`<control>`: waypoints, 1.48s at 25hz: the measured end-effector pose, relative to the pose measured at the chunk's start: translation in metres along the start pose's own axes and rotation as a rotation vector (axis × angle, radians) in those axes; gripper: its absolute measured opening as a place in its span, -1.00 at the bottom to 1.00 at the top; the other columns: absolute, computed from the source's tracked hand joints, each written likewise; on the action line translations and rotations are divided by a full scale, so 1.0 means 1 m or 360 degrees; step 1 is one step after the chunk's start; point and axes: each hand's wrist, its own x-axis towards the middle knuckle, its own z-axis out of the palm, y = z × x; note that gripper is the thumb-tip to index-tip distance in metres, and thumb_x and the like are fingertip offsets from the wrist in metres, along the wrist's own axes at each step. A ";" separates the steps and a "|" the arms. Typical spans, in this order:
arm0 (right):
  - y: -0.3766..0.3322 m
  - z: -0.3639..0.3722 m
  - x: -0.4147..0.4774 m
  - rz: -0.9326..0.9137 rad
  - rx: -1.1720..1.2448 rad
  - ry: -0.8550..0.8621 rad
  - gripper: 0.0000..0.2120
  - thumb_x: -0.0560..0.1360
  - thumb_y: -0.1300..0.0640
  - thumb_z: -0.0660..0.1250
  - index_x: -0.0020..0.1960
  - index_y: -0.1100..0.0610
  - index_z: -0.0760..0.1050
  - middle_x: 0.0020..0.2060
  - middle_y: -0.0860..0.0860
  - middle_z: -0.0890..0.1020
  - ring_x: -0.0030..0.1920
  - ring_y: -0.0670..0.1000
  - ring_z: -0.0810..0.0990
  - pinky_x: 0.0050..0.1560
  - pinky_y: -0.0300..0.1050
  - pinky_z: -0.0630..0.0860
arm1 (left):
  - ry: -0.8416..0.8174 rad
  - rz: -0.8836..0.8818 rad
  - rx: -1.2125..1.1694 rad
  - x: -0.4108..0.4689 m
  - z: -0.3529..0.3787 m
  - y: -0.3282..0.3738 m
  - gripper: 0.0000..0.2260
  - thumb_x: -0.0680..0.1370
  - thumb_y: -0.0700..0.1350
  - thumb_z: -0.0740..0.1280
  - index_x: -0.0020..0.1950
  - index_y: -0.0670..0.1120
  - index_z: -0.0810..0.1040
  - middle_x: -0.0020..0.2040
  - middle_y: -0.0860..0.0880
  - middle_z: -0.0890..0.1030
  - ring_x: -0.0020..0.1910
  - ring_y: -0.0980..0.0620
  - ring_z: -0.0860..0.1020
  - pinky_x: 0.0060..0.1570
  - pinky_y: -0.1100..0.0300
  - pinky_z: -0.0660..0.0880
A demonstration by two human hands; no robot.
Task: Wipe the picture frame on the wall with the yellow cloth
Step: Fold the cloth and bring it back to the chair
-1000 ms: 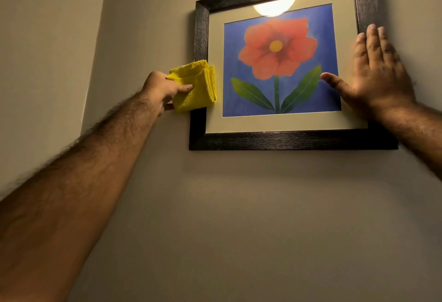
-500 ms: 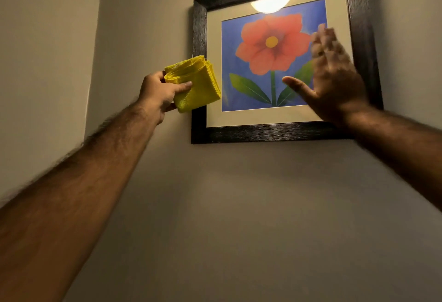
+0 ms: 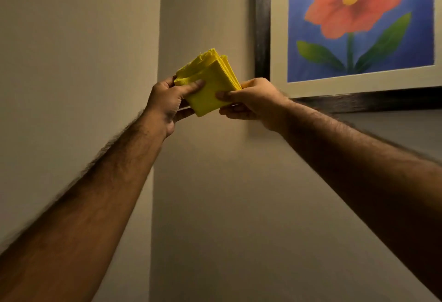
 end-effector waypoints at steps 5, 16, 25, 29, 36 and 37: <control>0.068 0.076 0.001 0.0301 0.0328 -0.0279 -0.60 0.51 0.11 0.47 0.28 0.25 0.53 0.03 0.15 0.74 -0.15 0.04 0.78 -0.15 -0.11 0.71 | 0.0011 -0.0319 0.0014 -0.048 -0.093 -0.051 -0.76 0.50 -0.10 0.49 0.15 -0.11 0.67 0.01 -0.09 0.75 -0.04 -0.10 0.75 -0.10 0.08 0.67; 0.283 0.291 -0.059 0.0957 0.0458 -0.0717 -0.54 0.41 0.06 0.57 0.23 0.25 0.62 0.07 0.09 0.76 0.00 0.03 0.77 -0.06 -0.16 0.68 | 0.0491 -0.1003 0.0176 -0.247 -0.276 -0.212 -0.92 0.45 -0.28 0.51 -0.08 -0.22 0.67 -0.19 -0.08 0.77 -0.16 -0.01 0.75 -0.21 0.20 0.67; 0.446 0.468 -0.171 0.1503 0.0446 -0.1101 -0.71 0.45 0.08 0.54 0.11 0.19 0.65 0.00 0.10 0.73 -0.06 0.06 0.73 -0.09 -0.12 0.70 | 0.0941 -0.1518 0.0244 -0.424 -0.397 -0.325 -0.91 0.44 -0.29 0.53 -0.10 -0.21 0.66 -0.19 -0.08 0.76 -0.18 -0.01 0.75 -0.21 0.18 0.67; 0.514 0.544 -0.241 0.1762 0.0399 -0.1148 -0.79 0.43 0.14 0.56 0.00 0.11 0.58 -0.07 0.08 0.70 -0.16 0.05 0.71 -0.11 -0.12 0.70 | 0.1061 -0.1820 0.0267 -0.509 -0.444 -0.376 -0.91 0.48 -0.27 0.49 -0.05 -0.21 0.64 -0.17 -0.09 0.74 -0.22 0.04 0.73 -0.24 0.21 0.68; 0.641 0.648 -0.390 0.2105 0.0177 -0.1176 -0.59 0.40 0.26 0.57 0.20 0.32 0.58 -0.07 0.22 0.62 -0.20 0.11 0.61 -0.34 -0.18 0.64 | 0.1209 -0.2294 0.0481 -0.680 -0.506 -0.474 -0.82 0.50 -0.27 0.48 0.05 -0.32 0.61 -0.03 -0.25 0.66 -0.06 -0.13 0.67 -0.22 0.25 0.68; 0.659 0.661 -0.415 0.2140 0.0147 -0.1213 -0.58 0.42 0.28 0.55 0.24 0.33 0.57 -0.03 0.23 0.62 -0.18 0.11 0.62 -0.33 -0.19 0.65 | 0.1248 -0.2344 0.0522 -0.706 -0.512 -0.486 -0.82 0.48 -0.26 0.50 0.02 -0.32 0.62 -0.04 -0.25 0.66 -0.04 -0.15 0.67 -0.24 0.24 0.68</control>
